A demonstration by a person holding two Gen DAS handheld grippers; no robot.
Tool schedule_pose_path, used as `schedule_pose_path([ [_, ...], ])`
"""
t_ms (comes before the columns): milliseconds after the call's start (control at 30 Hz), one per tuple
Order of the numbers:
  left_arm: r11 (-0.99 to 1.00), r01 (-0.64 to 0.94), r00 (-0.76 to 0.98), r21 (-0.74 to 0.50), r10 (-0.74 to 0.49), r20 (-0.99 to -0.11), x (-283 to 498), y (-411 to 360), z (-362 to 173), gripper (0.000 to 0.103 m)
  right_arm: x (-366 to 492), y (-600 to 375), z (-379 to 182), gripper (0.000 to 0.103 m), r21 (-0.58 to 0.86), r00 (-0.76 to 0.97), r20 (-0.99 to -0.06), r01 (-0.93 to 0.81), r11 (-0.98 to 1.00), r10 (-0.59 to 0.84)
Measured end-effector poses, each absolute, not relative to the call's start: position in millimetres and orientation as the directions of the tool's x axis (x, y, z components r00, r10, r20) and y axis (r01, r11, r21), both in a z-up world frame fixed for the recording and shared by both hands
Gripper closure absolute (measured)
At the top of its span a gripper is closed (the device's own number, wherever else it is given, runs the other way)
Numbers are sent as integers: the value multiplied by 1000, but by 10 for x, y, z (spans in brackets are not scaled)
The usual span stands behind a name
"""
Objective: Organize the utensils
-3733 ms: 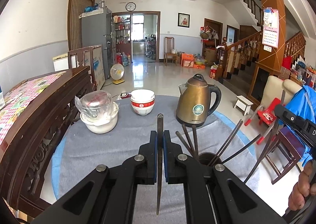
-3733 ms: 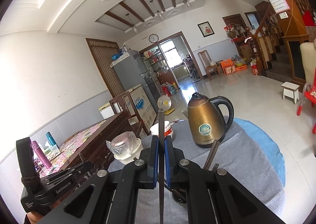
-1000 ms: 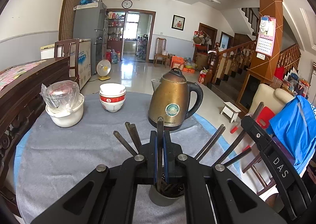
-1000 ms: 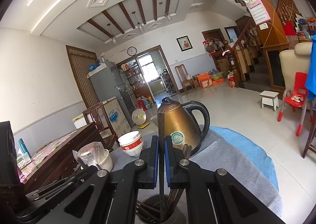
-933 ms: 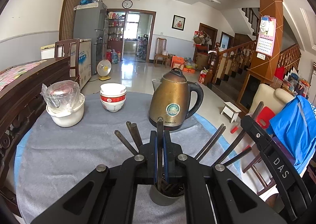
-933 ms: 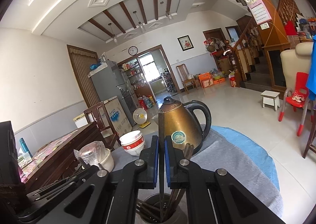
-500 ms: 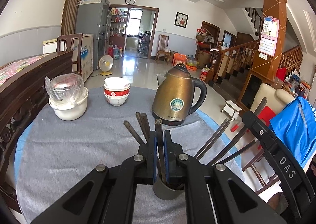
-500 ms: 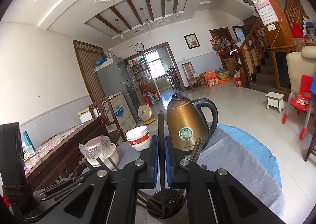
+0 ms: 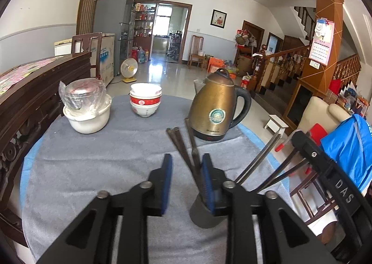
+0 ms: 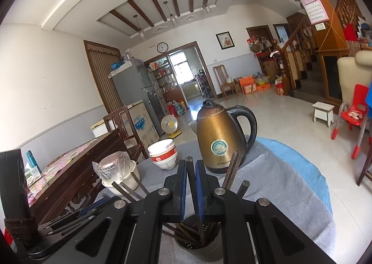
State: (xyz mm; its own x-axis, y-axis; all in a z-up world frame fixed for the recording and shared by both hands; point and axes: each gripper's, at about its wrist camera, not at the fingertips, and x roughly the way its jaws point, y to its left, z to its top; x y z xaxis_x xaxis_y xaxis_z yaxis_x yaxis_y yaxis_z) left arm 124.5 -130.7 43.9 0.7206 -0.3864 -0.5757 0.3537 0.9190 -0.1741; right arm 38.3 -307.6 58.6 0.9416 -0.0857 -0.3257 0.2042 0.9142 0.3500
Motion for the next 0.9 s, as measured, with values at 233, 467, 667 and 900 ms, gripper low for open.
schedule_pose_path([
  [233, 939, 318, 732, -134, -333, -594, 1227, -1182, 360, 38, 355, -3058, 551, 92, 363, 935, -347, 213, 907, -81],
  [467, 954, 286, 723, -89, -276, -633, 1195, -1068, 266, 25, 310, -3073, 546, 92, 385, 930, -362, 216, 897, -69],
  [667, 961, 276, 719, -35, -230, -655, 1126, -1017, 199, 17, 240, -3070, 553, 91, 392, 930, -361, 215, 894, -66],
  [900, 961, 275, 712, 34, -180, -679, 1008, -1004, 124, 16, 45, -3039, 582, 58, 402, 940, -336, 195, 895, -54],
])
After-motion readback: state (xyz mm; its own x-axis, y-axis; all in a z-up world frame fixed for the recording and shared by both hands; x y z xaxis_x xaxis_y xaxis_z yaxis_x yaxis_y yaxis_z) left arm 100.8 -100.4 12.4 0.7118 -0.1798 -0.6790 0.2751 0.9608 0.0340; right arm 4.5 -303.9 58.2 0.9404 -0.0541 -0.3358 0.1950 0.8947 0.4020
